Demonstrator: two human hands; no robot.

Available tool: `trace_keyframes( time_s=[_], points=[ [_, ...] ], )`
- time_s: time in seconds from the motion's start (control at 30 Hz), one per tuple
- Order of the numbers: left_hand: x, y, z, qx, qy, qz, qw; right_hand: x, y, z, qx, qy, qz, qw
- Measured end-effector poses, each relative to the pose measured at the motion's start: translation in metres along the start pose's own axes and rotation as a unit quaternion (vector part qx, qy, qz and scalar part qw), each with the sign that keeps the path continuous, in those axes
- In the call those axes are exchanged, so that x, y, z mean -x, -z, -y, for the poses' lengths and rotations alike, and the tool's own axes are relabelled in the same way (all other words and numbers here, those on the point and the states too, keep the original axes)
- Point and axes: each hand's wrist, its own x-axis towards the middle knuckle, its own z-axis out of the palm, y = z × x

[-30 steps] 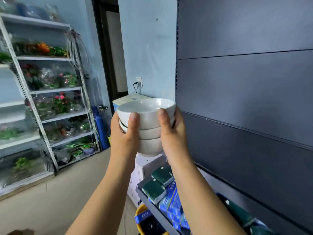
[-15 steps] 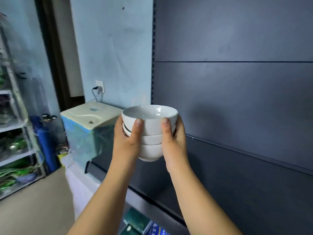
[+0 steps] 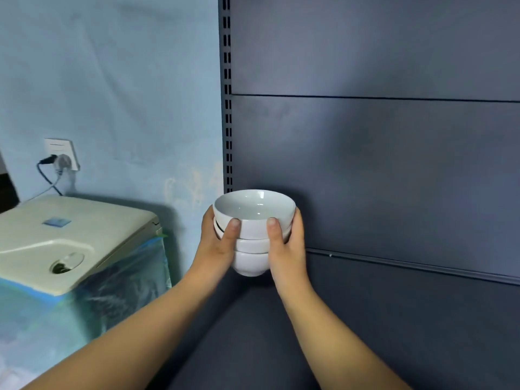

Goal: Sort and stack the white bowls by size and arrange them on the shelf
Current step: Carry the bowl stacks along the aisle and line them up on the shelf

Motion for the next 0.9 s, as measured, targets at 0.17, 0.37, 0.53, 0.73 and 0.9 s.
trace_keyframes(
  time_s=[0.17,0.37,0.53,0.73,0.9],
  points=[
    [-0.024,0.0,0.027,0.017,-0.005,0.02,1.0,-0.016,-0.006,-0.026,0.037,0.004,-0.034,0.999],
    [-0.032,0.005,0.05,0.041,0.013,0.011,0.999,-0.022,-0.011,-0.045,0.052,-0.005,-0.037,0.998],
    [-0.035,0.005,0.058,0.042,0.005,0.013,0.999,-0.023,-0.011,-0.05,0.095,-0.004,-0.055,0.994],
    [-0.041,0.003,0.063,0.034,0.008,0.033,0.999,-0.026,-0.005,-0.049,0.135,-0.001,-0.064,0.989],
    [-0.041,0.003,0.063,0.028,0.004,0.031,0.999,-0.024,-0.002,-0.048,0.144,0.001,-0.062,0.988]
  ],
)
